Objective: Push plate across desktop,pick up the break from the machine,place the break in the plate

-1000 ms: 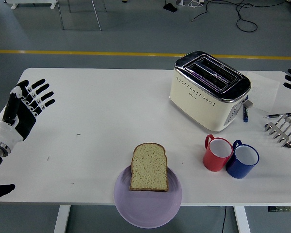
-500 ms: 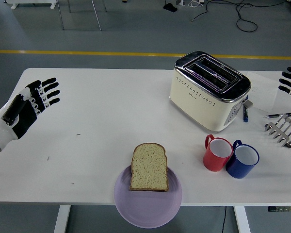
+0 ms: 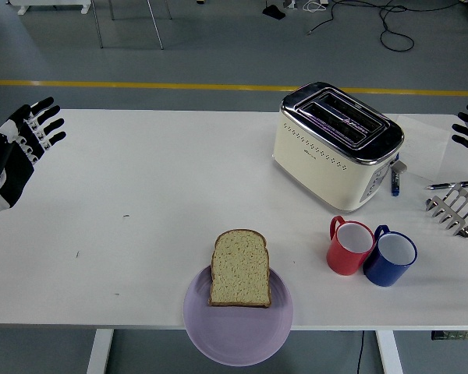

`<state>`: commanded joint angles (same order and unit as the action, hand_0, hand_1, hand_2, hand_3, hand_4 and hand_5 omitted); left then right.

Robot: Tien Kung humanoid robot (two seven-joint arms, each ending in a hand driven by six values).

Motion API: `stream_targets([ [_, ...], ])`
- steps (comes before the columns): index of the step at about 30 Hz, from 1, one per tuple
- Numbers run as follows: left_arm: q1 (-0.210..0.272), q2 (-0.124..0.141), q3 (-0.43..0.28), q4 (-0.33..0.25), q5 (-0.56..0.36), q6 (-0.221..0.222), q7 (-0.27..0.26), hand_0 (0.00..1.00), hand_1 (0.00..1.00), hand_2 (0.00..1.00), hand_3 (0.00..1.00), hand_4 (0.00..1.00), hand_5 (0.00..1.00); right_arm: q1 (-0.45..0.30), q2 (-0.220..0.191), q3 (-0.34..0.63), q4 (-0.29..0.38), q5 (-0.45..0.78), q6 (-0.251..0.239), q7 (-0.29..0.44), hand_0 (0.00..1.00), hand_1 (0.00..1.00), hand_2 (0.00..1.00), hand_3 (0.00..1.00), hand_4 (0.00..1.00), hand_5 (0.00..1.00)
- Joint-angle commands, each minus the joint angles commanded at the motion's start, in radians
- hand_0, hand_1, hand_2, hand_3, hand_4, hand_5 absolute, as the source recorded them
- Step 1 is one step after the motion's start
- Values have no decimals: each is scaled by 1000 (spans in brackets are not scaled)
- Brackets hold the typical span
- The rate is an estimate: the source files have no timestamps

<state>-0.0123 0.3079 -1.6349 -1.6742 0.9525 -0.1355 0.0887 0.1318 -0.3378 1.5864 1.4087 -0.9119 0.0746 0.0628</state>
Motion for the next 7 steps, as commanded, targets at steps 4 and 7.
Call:
stream_targets([
  [4, 0, 0, 3, 0, 2, -10, 5, 925, 955, 977, 932, 603, 998, -1, 0, 2, 0, -2, 6, -2, 848, 789, 809, 806, 533, 609],
  [7, -1, 0, 4, 0, 2, -12, 9, 925, 955, 977, 932, 603, 998, 0, 1, 2, -1, -3, 8, -2, 848, 789, 809, 806, 533, 609],
])
